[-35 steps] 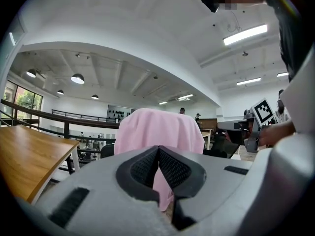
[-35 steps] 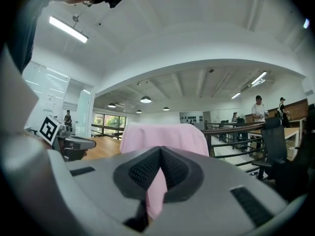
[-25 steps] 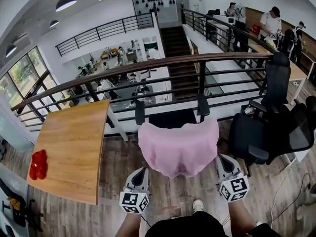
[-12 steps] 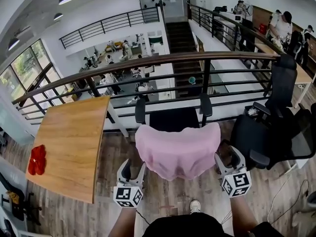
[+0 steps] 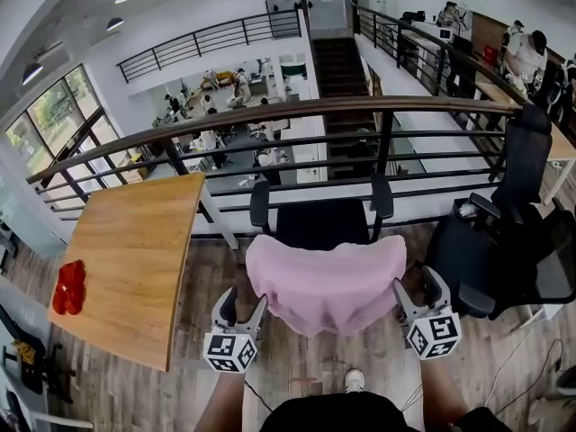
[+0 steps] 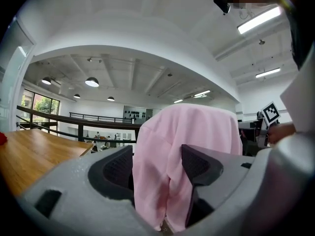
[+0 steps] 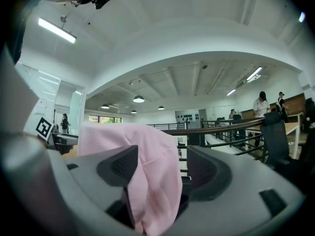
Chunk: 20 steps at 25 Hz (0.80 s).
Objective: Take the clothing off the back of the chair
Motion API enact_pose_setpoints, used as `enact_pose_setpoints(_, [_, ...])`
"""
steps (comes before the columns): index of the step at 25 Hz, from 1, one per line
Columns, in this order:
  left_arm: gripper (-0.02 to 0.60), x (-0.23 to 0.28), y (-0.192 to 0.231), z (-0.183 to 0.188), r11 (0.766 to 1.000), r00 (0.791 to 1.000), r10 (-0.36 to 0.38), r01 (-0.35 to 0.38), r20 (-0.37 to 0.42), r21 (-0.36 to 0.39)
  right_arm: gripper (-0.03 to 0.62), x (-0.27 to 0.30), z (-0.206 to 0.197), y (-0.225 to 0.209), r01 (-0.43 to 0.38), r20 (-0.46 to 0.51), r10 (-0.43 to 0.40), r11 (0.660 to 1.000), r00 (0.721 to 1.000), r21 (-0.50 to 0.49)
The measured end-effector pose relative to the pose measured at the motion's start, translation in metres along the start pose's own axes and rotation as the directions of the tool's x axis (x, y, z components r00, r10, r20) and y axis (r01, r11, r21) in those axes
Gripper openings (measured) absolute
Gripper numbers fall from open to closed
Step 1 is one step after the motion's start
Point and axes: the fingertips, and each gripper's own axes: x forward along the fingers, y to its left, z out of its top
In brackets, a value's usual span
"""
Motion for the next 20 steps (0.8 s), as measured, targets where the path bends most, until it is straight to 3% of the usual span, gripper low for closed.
enact_pose_setpoints(8, [0.304, 0.022, -0.002, -0.007, 1.000, 0.999, 0.007, -0.007, -0.037, 0.006, 0.295, 0.019, -0.011, -0.012, -0.019, -0.052, 0.018, 1.000, 0.998, -0.009])
enact_pose_setpoints(20, [0.252, 0.050, -0.003, -0.006, 1.000, 0.998, -0.005, 0.004, -0.062, -0.013, 0.296, 0.055, -0.022, 0.009, -0.146, -0.104, 0.144, 0.989, 0.984, -0.007])
